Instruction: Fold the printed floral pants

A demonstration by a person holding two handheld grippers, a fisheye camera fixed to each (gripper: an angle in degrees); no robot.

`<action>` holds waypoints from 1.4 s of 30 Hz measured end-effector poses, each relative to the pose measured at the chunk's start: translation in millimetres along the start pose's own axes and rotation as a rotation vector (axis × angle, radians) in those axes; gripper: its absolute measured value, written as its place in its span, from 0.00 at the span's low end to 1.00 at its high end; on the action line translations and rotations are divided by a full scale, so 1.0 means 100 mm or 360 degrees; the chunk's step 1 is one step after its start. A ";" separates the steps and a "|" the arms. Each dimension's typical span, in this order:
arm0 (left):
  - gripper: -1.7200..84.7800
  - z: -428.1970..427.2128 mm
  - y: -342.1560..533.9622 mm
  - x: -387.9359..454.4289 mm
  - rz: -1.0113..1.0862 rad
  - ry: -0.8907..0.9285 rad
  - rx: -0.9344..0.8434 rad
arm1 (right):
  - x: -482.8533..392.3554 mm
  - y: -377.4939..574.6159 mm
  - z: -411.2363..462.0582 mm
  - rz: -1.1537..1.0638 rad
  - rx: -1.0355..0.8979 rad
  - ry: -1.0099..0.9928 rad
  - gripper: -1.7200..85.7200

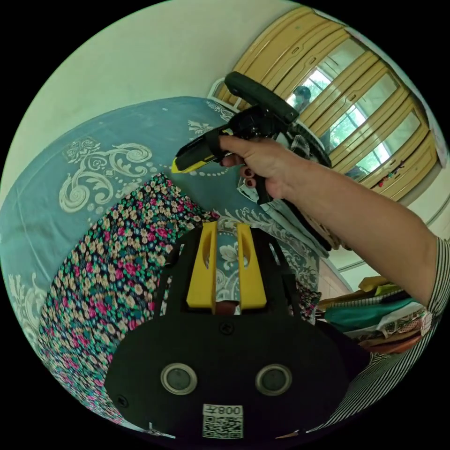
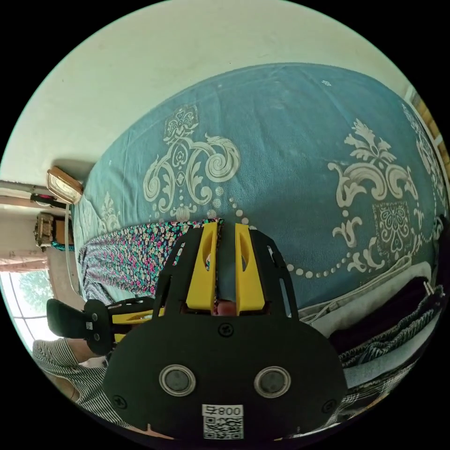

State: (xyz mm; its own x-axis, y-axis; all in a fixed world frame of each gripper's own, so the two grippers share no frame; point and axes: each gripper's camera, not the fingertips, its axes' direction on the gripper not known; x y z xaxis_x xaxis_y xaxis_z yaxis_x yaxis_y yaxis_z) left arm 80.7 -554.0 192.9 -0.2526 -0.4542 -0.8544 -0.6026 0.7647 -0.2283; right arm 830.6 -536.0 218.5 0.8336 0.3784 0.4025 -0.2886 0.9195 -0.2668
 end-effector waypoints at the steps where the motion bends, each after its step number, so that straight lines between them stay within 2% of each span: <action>1: 0.10 -0.17 0.24 -0.04 -0.0027 0.0011 0.0044 | 0.00 0.03 0.09 0.0009 0.0019 0.0009 0.08; 5: 0.10 -0.78 1.21 -0.29 -0.0226 -0.0023 0.0124 | -0.11 0.13 0.33 -0.0021 0.0097 0.0014 0.08; 8: 0.10 -1.49 2.27 -0.60 -0.0600 -0.0181 0.0226 | -0.43 0.26 0.59 -0.0172 0.0147 -0.0053 0.07; 10: 0.10 -2.12 3.14 -0.81 -0.0937 -0.0390 0.0311 | -0.89 0.39 0.89 -0.0378 0.0167 -0.0172 0.07; 13: 0.10 -2.85 4.09 -1.01 -0.1259 -0.0736 0.0393 | -1.68 0.54 1.43 -0.0680 0.0105 -0.0298 0.07; 19: 0.11 -3.88 5.31 -1.60 -0.1584 -0.1117 0.0493 | -3.48 0.75 2.75 -0.1234 -0.0136 -0.0434 0.09; 23: 0.12 -4.20 5.79 -2.03 -0.1664 -0.1138 0.0519 | -4.41 0.83 3.48 -0.1464 -0.0223 -0.0399 0.09; 28: 0.08 -4.29 6.32 -2.54 -0.1647 -0.1071 0.0319 | -5.26 0.90 4.47 -0.1668 -0.0291 -0.0294 0.09; 36: 0.04 -4.86 6.83 -2.69 -0.1438 -0.1105 0.0588 | -5.63 0.89 5.68 -0.1670 -0.0310 -0.0163 0.09; 39: 0.04 -4.96 7.00 -2.88 -0.1431 -0.1161 0.0502 | -5.70 0.84 6.10 -0.1633 -0.0296 -0.0077 0.08; 42: 0.06 -4.91 7.30 -3.16 -0.1542 -0.1100 0.0336 | -5.75 0.83 6.56 -0.1620 -0.0308 0.0082 0.08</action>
State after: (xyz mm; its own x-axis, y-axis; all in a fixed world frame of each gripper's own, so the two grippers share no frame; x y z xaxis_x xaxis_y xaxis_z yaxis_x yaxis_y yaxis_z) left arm -650.9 -77.1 525.2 0.7324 -0.5892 -0.3412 -0.1661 0.3315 -0.9287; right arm 18.1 -608.2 539.6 0.6611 -0.5769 0.4796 0.6400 0.7673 0.0408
